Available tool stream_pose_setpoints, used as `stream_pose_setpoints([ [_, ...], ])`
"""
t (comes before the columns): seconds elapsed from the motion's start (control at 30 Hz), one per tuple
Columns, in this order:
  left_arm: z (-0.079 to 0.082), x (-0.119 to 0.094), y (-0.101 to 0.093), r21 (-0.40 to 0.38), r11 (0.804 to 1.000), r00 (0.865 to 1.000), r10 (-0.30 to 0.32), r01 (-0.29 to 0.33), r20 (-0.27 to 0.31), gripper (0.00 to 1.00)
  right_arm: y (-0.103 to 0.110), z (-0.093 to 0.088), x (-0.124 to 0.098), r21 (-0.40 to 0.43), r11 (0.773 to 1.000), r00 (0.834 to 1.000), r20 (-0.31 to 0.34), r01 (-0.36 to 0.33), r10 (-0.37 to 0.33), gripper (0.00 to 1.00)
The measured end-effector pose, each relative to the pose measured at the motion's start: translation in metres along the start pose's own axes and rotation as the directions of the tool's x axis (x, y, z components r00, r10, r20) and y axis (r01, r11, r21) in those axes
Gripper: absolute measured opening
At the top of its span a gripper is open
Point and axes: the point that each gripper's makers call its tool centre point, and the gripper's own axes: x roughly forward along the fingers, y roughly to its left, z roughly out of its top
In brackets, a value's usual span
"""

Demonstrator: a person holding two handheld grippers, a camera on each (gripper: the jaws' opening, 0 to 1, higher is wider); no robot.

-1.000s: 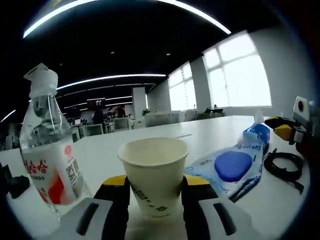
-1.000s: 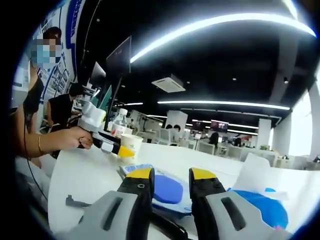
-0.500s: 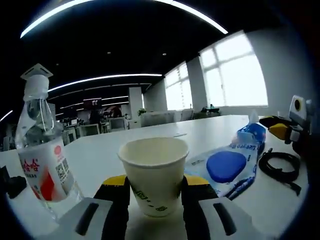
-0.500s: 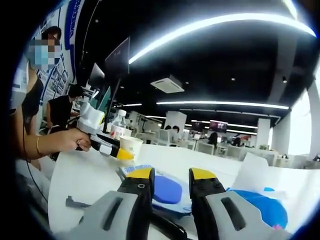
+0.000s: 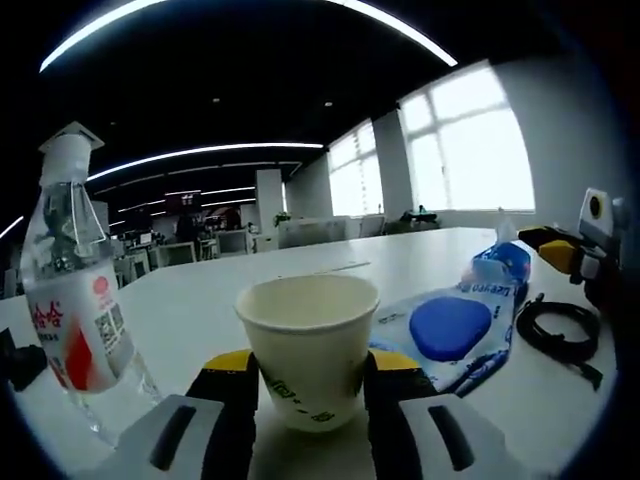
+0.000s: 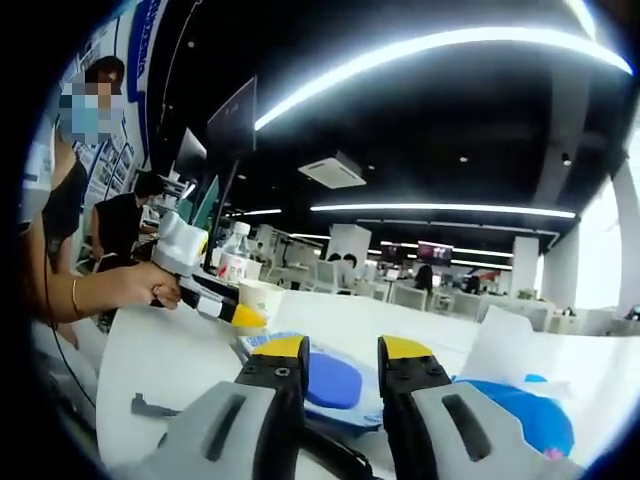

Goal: Arrange the tabletop items into an orderly group along one side of the table until the central work area is clear of visible clutter.

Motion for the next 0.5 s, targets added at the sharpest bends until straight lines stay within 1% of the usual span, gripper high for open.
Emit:
stream_pose_setpoints([
  [0.17,-0.002,-0.001,-0.001,-0.005,1.0,1.0,-0.004,0.004,-0.01,0.42,0.0,-0.001,0.001,-0.001,1.0,1.0,-0.004,-0.002,0.002,0.26],
  [0.33,-0.003,-0.004,-0.003,-0.013,1.0,1.0,-0.014,0.014,-0.013,0.47,0.001,-0.002,0.001,-0.001,1.0,1.0,-0.008,-0.004,0.004,0.26],
  [0.5,0.002,-0.014,-0.003,-0.007,1.0,1.0,-0.015,0.015,-0.005,0.49,0.001,-0.002,0.001,-0.001,1.0,1.0,-0.01,-0.002,0.002,0.26],
])
